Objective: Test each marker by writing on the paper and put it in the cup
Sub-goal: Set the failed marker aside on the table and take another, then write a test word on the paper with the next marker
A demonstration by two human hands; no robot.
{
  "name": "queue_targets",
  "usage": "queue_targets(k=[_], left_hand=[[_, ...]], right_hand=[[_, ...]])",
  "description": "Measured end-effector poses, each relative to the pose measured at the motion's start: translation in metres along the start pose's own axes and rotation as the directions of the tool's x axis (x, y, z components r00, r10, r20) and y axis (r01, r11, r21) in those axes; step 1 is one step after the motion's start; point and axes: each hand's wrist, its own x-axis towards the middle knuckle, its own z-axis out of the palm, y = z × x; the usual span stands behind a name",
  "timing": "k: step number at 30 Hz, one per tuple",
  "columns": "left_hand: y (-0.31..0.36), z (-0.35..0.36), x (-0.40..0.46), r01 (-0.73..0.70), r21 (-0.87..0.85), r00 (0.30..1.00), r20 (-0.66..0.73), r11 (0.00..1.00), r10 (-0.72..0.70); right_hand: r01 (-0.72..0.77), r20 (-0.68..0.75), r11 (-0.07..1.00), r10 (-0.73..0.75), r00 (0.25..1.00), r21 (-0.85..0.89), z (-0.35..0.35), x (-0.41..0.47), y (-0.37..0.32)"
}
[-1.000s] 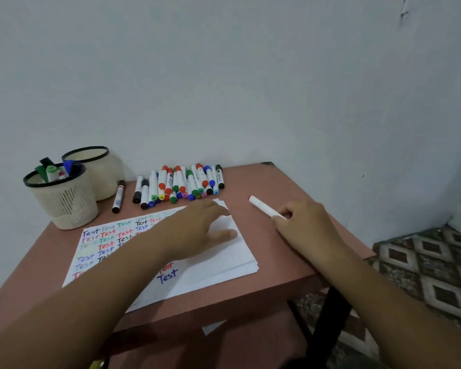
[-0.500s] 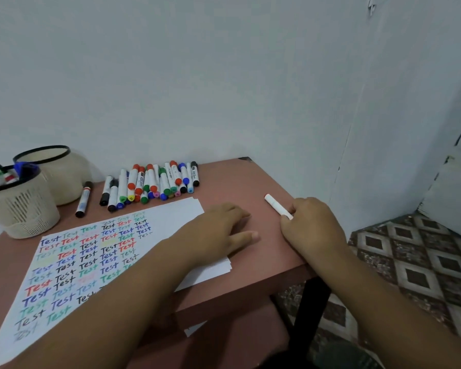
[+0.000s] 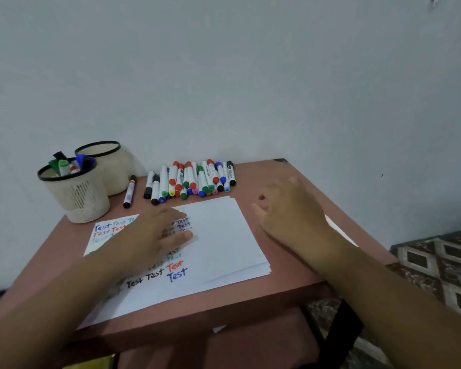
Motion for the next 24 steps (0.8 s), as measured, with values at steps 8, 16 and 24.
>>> queue_targets(k=[8,16,24], left_hand=[[-0.073,-0.017,-0.045,0.194,0.178,0.972,-0.166,0.965,-0.165],[-0.093,-0.016,-0.058,0.256,0.016,0.949,-0.193,0.967,-0.248],[-0.094,-0.017,-0.055,0.226,-0.026,0.948,-0.222,0.974,-0.226]], right_hand=[[0.360,0.148,0.932,-0.361,0.921,0.035,0.037,0.050,-0.098],[0.595,0.242,0.792,-0.556,0.795,-0.138,0.090,0.099,-0.189],[0.769,0.251,0.569,-0.730,0.636,-0.291,0.120,0.116,-0.226]])
